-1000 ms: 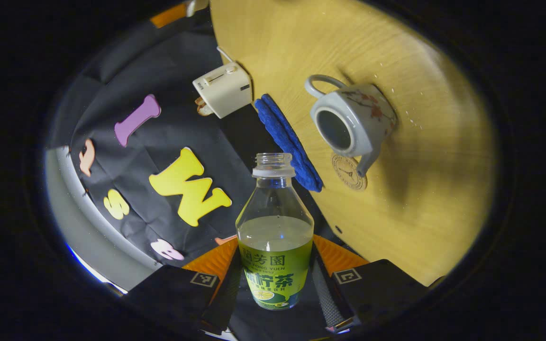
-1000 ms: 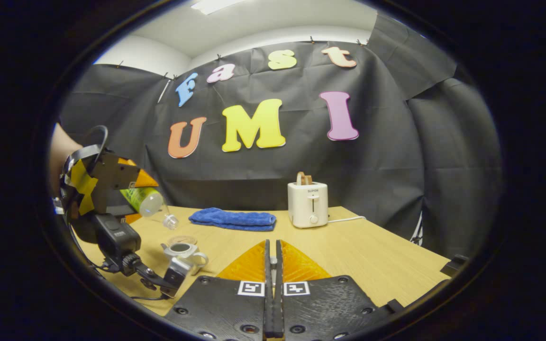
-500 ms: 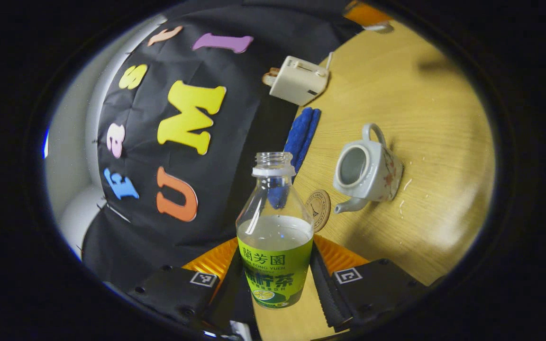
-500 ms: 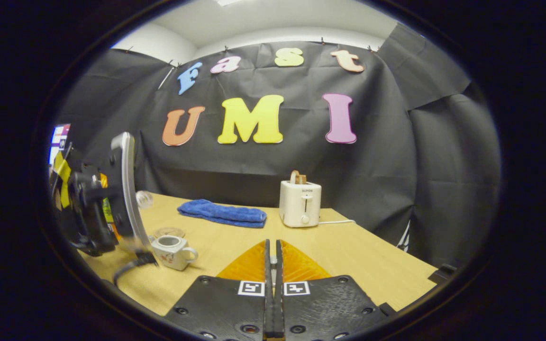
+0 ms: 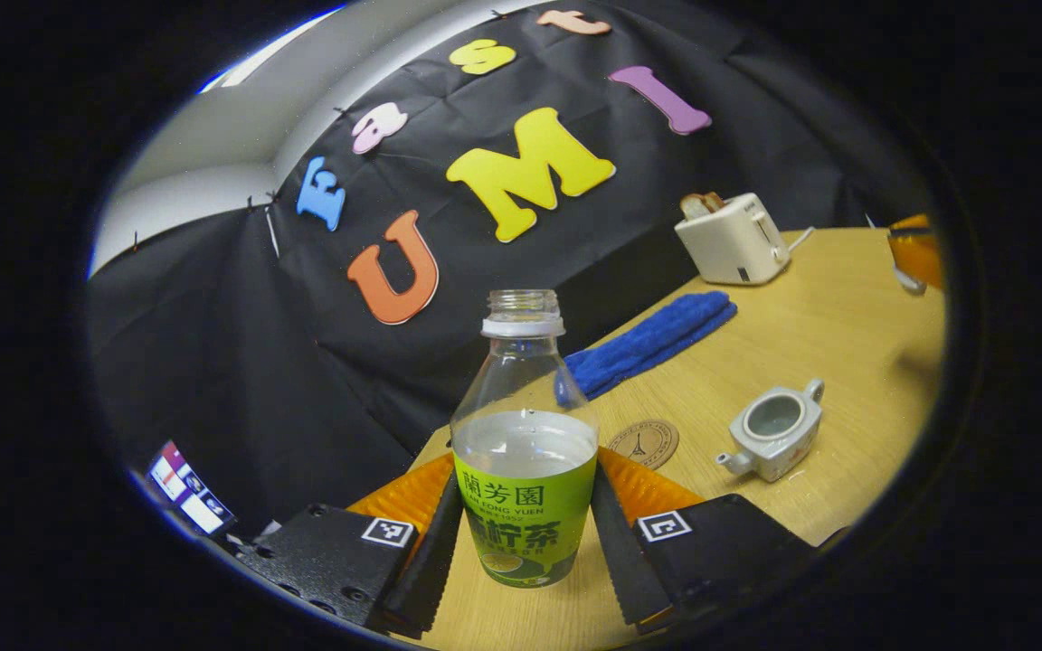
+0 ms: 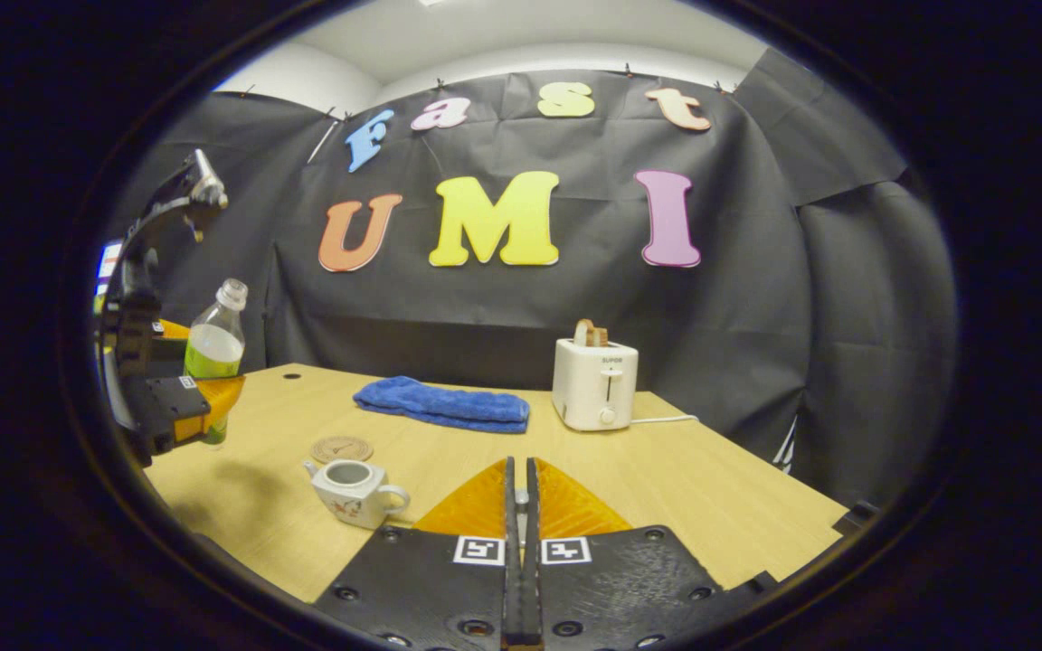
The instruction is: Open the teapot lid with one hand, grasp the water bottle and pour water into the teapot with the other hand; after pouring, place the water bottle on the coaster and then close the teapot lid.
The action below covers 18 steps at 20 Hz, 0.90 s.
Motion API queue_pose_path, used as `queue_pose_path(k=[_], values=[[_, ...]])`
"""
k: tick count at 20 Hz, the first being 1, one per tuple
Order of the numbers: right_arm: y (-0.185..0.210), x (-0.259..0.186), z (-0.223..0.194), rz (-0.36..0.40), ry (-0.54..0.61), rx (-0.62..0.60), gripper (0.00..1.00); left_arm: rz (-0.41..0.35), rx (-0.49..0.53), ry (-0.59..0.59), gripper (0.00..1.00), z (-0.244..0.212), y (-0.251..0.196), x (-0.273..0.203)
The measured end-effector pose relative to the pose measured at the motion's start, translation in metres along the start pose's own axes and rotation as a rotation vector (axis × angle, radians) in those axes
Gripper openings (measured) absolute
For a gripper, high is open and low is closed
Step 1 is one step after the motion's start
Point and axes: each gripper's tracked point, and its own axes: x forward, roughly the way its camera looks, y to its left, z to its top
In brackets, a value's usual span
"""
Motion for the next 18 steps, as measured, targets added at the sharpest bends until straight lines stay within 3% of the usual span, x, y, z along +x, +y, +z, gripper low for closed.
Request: queue_pose_path(k=[3,6,11,18], values=[[0.029,0.008,0.003,0.057,0.02,0.008,0.0,-0.071,-0.178,-0.027,0.75,0.006,0.001,-0.003],[0.073,0.016,0.014,0.165,0.022,0.026,0.0,-0.089,-0.299,-0.051,0.75,0.01,0.016,0.001],[0.133,0.031,0.015,0.291,0.028,0.021,0.0,-0.078,-0.366,-0.065,0.75,0.01,0.038,0.001],[0.147,0.057,-0.011,0.29,0.089,0.045,0.0,-0.055,-0.408,-0.027,0.75,-0.004,0.052,0.004]])
